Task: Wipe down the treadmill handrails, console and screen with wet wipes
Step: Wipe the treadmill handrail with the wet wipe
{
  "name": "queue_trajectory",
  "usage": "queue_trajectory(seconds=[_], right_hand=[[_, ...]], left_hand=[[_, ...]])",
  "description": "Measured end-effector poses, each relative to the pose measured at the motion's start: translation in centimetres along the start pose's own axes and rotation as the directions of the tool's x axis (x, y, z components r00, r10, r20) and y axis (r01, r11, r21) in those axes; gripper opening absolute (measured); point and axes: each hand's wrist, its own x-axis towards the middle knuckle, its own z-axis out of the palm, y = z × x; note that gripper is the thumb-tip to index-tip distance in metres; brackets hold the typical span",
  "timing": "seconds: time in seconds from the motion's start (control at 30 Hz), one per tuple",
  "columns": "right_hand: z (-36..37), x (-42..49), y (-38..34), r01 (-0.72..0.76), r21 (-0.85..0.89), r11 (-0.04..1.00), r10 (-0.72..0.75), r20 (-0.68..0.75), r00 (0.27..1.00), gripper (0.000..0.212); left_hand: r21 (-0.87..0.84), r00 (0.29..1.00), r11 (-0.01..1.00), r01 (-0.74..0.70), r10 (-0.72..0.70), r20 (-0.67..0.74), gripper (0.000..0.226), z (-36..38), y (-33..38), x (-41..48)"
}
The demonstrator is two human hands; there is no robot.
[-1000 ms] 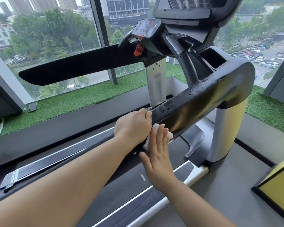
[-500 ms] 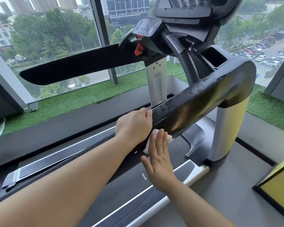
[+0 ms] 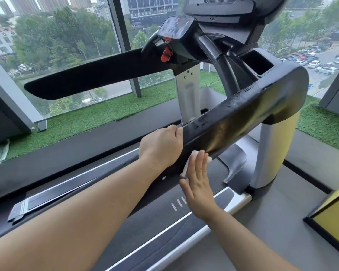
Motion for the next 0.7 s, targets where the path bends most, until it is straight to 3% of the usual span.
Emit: queue_trajectory(seconds=[0.07,0.17,0.23,0.37,0.43,0.5,0.6,0.7], right_hand=[[-0.9,1.5,0.7,-0.127,0.153,0.98,0.14,-0.079,0.987,0.056],[-1.4,3.5,-1.5,-0.329,0.557,0.763,0.473,-0.133,0.871,0.058],[-0.7,3.0,-4.2,-0.35,0.58,0.735,0.485,-0.09,0.87,0.062],[2.2,-0.8,-5.5,-0.178,0.393,0.902,0.217,-0.058,0.974,0.064],[1.8,-0.2,-4.5,-0.204,0.395,0.895,0.241,-0.044,0.97,0.057],[0.2,1.5,-3.8,-0.293,0.511,0.808,0.376,-0.066,0.924,0.053],[-2.2,4.4,-2.9,-0.39,0.724,0.569,0.633,-0.083,0.77,0.053],[-1.7,3.9,-4.2,-0.418,0.772,0.478,0.657,0.001,0.754,0.056]], left_hand=[[-0.002,1.0,1.0,0.002,-0.002,0.001,0.04,0.0,0.0,0.0],[-0.003,1.0,1.0,0.002,-0.002,0.002,0.04,0.0,0.0,0.0],[-0.003,1.0,1.0,0.003,-0.003,0.004,0.039,0.0,0.0,0.1],[0.001,1.0,1.0,0.012,-0.012,0.01,0.038,0.0,0.1,0.2],[-0.001,1.0,1.0,0.011,-0.011,0.011,0.036,0.0,0.1,0.1],[-0.003,1.0,1.0,0.008,-0.008,0.009,0.036,-0.1,0.1,0.0],[0.0,1.0,1.0,0.008,-0.008,0.012,0.038,-0.1,0.1,0.1],[-0.003,1.0,1.0,0.011,-0.011,0.012,0.038,0.0,0.1,0.1]])
